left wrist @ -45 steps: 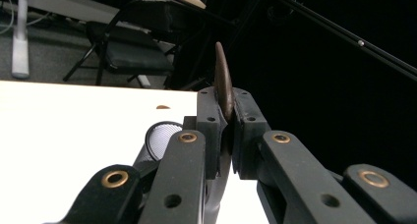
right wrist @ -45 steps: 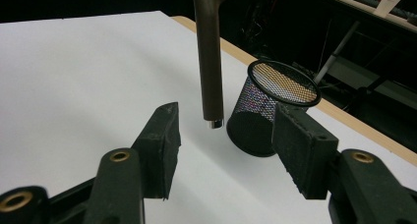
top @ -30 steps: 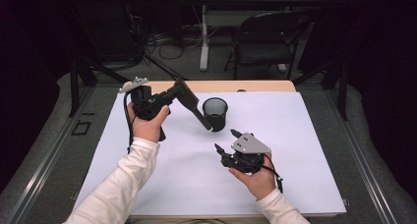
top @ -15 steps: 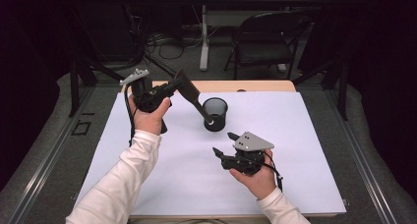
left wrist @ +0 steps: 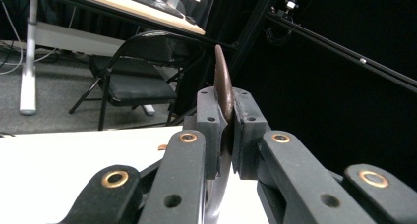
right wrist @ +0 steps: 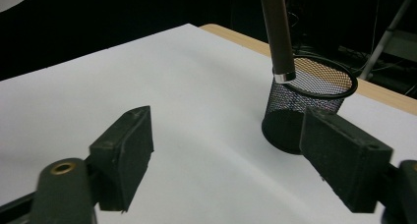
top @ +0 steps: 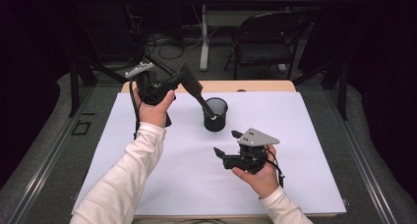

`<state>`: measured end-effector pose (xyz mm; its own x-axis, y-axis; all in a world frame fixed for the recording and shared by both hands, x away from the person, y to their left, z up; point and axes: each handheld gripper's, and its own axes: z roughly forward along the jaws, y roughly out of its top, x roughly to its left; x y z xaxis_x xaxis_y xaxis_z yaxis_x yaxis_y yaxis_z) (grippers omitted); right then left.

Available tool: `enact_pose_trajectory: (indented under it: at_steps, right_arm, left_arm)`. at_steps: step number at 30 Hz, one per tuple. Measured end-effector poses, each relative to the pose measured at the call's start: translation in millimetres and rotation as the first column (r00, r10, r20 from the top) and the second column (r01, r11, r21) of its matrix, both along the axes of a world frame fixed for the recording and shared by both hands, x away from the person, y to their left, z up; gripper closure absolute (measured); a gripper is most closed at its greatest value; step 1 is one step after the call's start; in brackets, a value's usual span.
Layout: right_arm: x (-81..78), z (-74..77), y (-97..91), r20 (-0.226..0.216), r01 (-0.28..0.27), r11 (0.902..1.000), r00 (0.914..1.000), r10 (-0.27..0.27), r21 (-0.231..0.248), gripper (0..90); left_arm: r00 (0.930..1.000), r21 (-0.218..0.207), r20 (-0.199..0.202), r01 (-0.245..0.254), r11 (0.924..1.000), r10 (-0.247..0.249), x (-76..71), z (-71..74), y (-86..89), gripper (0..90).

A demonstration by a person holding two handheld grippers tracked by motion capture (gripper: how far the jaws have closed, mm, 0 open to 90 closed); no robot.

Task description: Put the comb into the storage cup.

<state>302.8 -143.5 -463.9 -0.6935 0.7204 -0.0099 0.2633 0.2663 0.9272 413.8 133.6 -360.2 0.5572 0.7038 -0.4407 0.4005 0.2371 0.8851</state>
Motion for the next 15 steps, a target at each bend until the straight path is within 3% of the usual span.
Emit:
enact_pose_trajectory:
  at_steps: [7, 15]
  right_arm:
    - [2.2, -2.4, 3.6, -0.025, 0.038, 0.9991, 0.9990, -0.038, -0.017, 13.5]
    - [2.1, -3.5, 6.1, -0.051, -0.018, 0.9998, 0.9986, 0.018, -0.008, 4.5]
  left_arm:
    - [0.9999, 0.000, 0.007, -0.008, 1.0000, 0.008, 6.6, 0.5, -2.2, 84.6]
    - [0.9997, 0.006, 0.007, -0.023, 0.9997, 0.023, 12.2, 0.2, -8.6, 84.6]
